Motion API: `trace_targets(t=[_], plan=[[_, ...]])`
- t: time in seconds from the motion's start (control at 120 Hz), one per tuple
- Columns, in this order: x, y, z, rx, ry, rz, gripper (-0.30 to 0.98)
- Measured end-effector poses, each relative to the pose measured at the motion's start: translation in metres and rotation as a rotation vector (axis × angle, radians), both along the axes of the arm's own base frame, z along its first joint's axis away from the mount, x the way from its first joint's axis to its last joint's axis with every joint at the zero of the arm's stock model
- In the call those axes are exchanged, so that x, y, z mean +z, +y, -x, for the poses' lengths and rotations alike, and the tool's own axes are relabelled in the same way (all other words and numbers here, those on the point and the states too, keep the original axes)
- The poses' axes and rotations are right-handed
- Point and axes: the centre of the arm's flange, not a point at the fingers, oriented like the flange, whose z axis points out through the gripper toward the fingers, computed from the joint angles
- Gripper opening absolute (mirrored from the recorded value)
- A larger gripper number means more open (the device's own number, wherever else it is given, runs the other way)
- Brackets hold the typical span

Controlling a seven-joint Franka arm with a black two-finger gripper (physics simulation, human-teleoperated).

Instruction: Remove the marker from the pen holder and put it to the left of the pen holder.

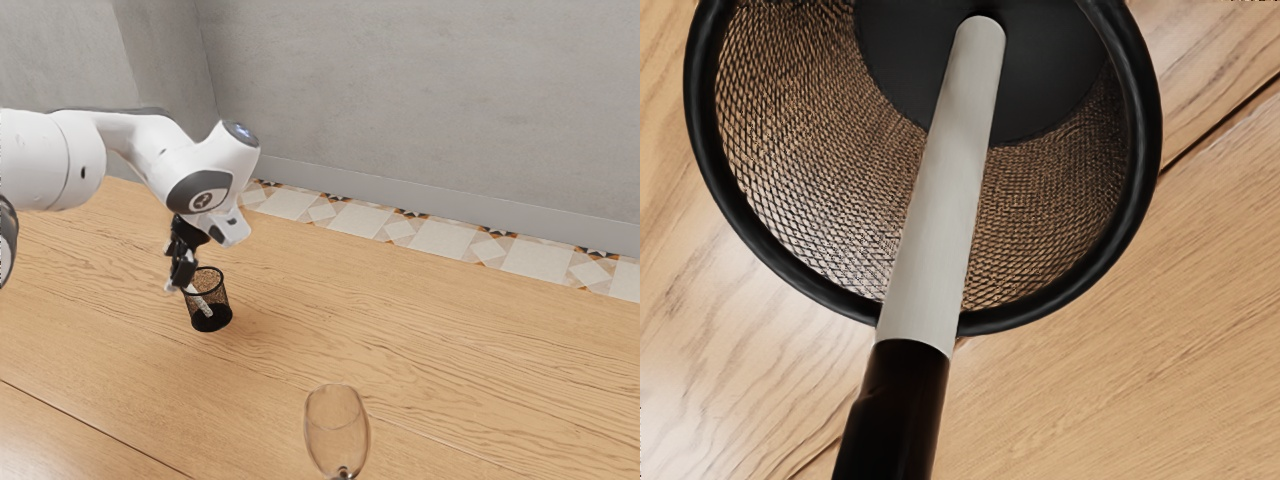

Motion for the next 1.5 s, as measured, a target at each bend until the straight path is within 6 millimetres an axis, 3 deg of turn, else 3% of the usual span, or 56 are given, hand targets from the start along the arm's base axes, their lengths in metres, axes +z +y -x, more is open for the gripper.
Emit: trace_targets(t=[0.15, 0.408, 0.867, 1.042, 1.175, 1.408, 1.45, 1.5], plan=[[-0.008, -0.001, -0.007, -0.079, 0.026, 0.016, 0.67], [-0.005, 0.008, -0.014, -0.132, 0.037, 0.034, 0.37], [-0.006, 0.016, -0.013, -0.123, 0.035, 0.042, 0.03], [-0.005, 0.018, -0.013, -0.117, 0.028, 0.038, -0.04], [0.024, 0.039, -0.015, -0.083, -0.014, 0.007, -0.07], [0.126, 0.075, -0.007, -0.026, -0.144, -0.061, -0.09], [0.132, 0.079, -0.010, -0.019, -0.153, -0.066, -0.09], [0.119, 0.093, -0.014, 0.001, -0.138, -0.063, -0.09]])
